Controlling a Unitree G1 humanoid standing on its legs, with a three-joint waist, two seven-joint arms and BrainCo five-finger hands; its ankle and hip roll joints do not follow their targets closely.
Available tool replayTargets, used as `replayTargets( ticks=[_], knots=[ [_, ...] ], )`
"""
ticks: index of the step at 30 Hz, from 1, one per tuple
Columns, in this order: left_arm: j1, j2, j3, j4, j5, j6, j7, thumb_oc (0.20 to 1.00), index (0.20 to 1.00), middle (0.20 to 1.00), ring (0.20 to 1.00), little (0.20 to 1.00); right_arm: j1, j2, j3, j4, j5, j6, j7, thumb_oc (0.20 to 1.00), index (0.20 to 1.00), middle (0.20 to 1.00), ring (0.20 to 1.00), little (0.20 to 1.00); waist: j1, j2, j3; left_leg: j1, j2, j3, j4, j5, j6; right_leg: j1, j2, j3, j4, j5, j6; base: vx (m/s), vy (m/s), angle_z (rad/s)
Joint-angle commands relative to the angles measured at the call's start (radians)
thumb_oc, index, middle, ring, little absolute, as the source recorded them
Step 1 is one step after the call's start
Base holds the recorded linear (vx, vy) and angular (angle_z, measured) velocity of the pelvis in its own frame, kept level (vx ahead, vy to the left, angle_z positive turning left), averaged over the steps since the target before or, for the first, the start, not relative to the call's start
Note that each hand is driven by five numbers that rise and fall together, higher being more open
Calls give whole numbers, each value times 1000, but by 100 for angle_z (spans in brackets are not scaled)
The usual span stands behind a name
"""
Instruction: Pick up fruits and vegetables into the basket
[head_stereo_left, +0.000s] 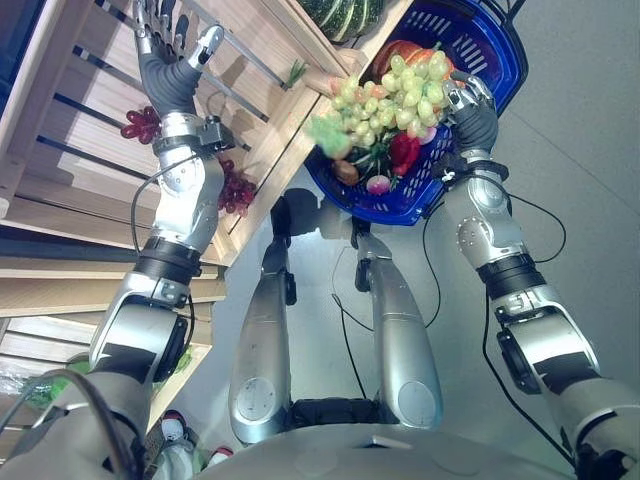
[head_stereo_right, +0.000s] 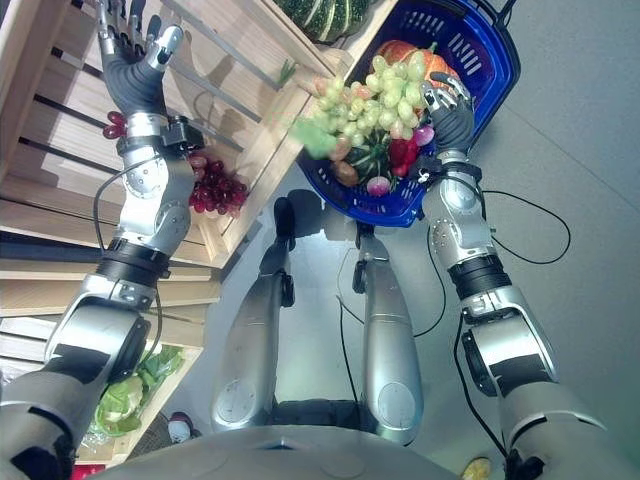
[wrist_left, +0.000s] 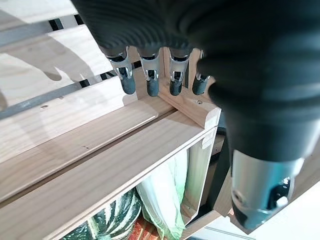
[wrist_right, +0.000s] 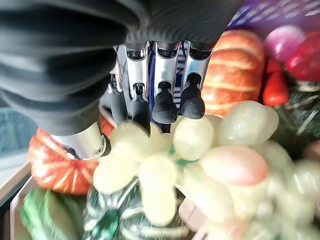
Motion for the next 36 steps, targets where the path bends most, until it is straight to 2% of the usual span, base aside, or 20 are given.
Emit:
replayTargets(
  ticks=[1, 6, 10, 14, 15, 16, 17, 18, 20, 21, 22, 24, 25, 26, 27, 28, 35, 36],
  knots=[
    [-56, 11, 46, 41, -7, -73, -20, 1000, 1000, 1000, 1000, 1000, -29, -65, -39, -9, 33, -80, -27, 200, 200, 200, 200, 200, -20, 57, -38, -32, -53, -1, 103, -116, -4, 78, -11, -56, -66, -4, 94, 0, 0, 0],
    [-74, 14, 38, 63, -22, -73, -30, 1000, 1000, 1000, 1000, 1000, -60, -81, -42, 85, 36, -76, -71, 200, 200, 200, 200, 200, -16, 61, -38, -40, -54, -3, 108, -117, -4, 71, -11, -57, -60, -4, 94, 0, 0, 0],
    [-87, 15, 30, 75, -24, -67, -34, 1000, 1000, 1000, 1000, 1000, -89, -95, -29, 155, 17, -55, -69, 200, 200, 200, 200, 200, -10, 63, -38, -44, -55, -7, 112, -118, -4, 68, -12, -59, -57, -4, 94, 17, -12, 1],
    [-109, 22, 15, 98, -12, -48, -29, 1000, 1000, 1000, 1000, 1000, -126, -104, 0, 231, -15, -6, -56, 200, 200, 200, 200, 200, -4, 66, -38, -48, -57, -9, 127, -129, -6, 65, -14, -63, -46, -12, 95, 1, -12, 2],
    [-126, 30, 6, 117, 24, -37, -13, 1000, 1000, 1000, 1000, 1000, -149, -111, 17, 277, -43, 25, -43, 200, 200, 200, 200, 200, -1, 67, -38, -56, -58, -11, 127, -121, -4, 58, -15, -65, -47, -4, 94, 0, 0, 0],
    [-136, 36, -1, 131, 49, -26, -6, 1000, 1000, 1000, 1000, 1000, -165, -115, 28, 311, -75, 61, -33, 310, 310, 310, 310, 310, 2, 67, -38, -58, -58, -12, 130, -121, -5, 56, -15, -66, -46, -4, 95, 0, 0, 0],
    [-134, 35, -2, 131, 50, -26, -5, 1000, 1000, 1000, 1000, 1000, -164, -115, 29, 312, -76, 62, -33, 310, 310, 310, 310, 310, 2, 67, -38, -53, -58, -12, 133, -129, -5, 61, -15, -65, -42, -12, 96, 0, 0, 0],
    [-157, 49, -16, 153, 88, -6, 9, 1000, 1000, 1000, 1000, 1000, -196, -125, 55, 377, -108, 103, -20, 526, 526, 526, 526, 526, 7, 70, -38, -61, -59, -13, 132, -120, -4, 53, -15, -66, -44, -4, 94, 0, 0, 0],
    [-171, 68, -32, 172, 146, 12, 26, 1000, 1000, 1000, 1000, 1000, -219, -136, 81, 444, -119, 118, 2, 523, 523, 523, 523, 523, 12, 75, -38, -65, -58, -12, 135, -121, -3, 49, -16, -68, -41, -5, 94, 17, 1, 1],
    [-177, 84, -50, 190, 151, 16, 26, 1000, 1000, 1000, 1000, 1000, -232, -145, 94, 496, -117, 110, 27, 460, 460, 460, 460, 460, 16, 79, -38, -62, -59, -13, 142, -128, -3, 51, -17, -68, -32, -13, 94, 0, 0, 0],
    [-181, 88, -52, 192, 153, 18, 26, 1000, 1000, 1000, 1000, 1000, -237, -148, 95, 503, -118, 109, 29, 448, 448, 448, 448, 448, 17, 80, -38, -69, -59, -14, 141, -121, -3, 45, -18, -69, -35, -6, 93, 0, 0, 0],
    [-184, 100, -63, 200, 166, 23, 23, 1000, 1000, 1000, 1000, 1000, -244, -153, 100, 535, -117, 100, 44, 485, 485, 485, 485, 485, 19, 83, -38, -71, -61, -15, 147, -123, -2, 42, -18, -70, -30, -8, 93, 0, 0, 0],
    [-184, 105, -72, 205, 180, 23, 26, 1000, 1000, 1000, 1000, 1000, -251, -154, 104, 549, -117, 97, 46, 567, 567, 567, 567, 567, 21, 85, -38, -76, -62, -15, 151, -123, -2, 38, -18, -69, -27, -8, 93, 0, 0, 0],
    [-183, 107, -77, 207, 198, 23, 31, 1000, 1000, 1000, 1000, 1000, -251, -153, 105, 553, -117, 95, 45, 862, 862, 862, 862, 862, 22, 86, -38, -77, -63, -16, 153, -124, -1, 36, -18, -69, -25, -9, 93, 0, 0, 0],
    [-184, 109, -82, 207, 202, 24, 34, 1000, 1000, 1000, 1000, 1000, -252, -153, 105, 555, -117, 95, 45, 956, 956, 956, 956, 956, 23, 86, -38, -78, -63, -16, 154, -125, -1, 35, -17, -69, -24, -9, 93, 0, 0, 0],
    [-181, 111, -88, 207, 228, 26, 41, 1000, 1000, 1000, 1000, 1000, -253, -154, 105, 558, -117, 93, 42, 1000, 1000, 1000, 1000, 1000, 23, 88, -38, -80, -64, -17, 156, -125, 0, 33, -17, -68, -21, -11, 92, 0, 0, 0],
    [-174, 153, -130, 219, 429, 70, 100, 1000, 1000, 1000, 1000, 1000, -243, -164, 97, 535, -159, 40, -27, 1000, 1000, 1000, 1000, 1000, 23, 91, -38, -78, -65, -16, 155, -127, 1, 29, -15, -66, -16, -12, 95, 0, 0, 0],
    [-165, 174, -150, 224, 511, 81, 122, 1000, 1000, 1000, 1000, 1000, -230, -172, 93, 518, -168, 22, -61, 1000, 1000, 1000, 1000, 1000, 21, 91, -38, -69, -63, -13, 154, -134, 0, 36, -15, -64, -16, -18, 97, -13, 32, 0]
  ],
)
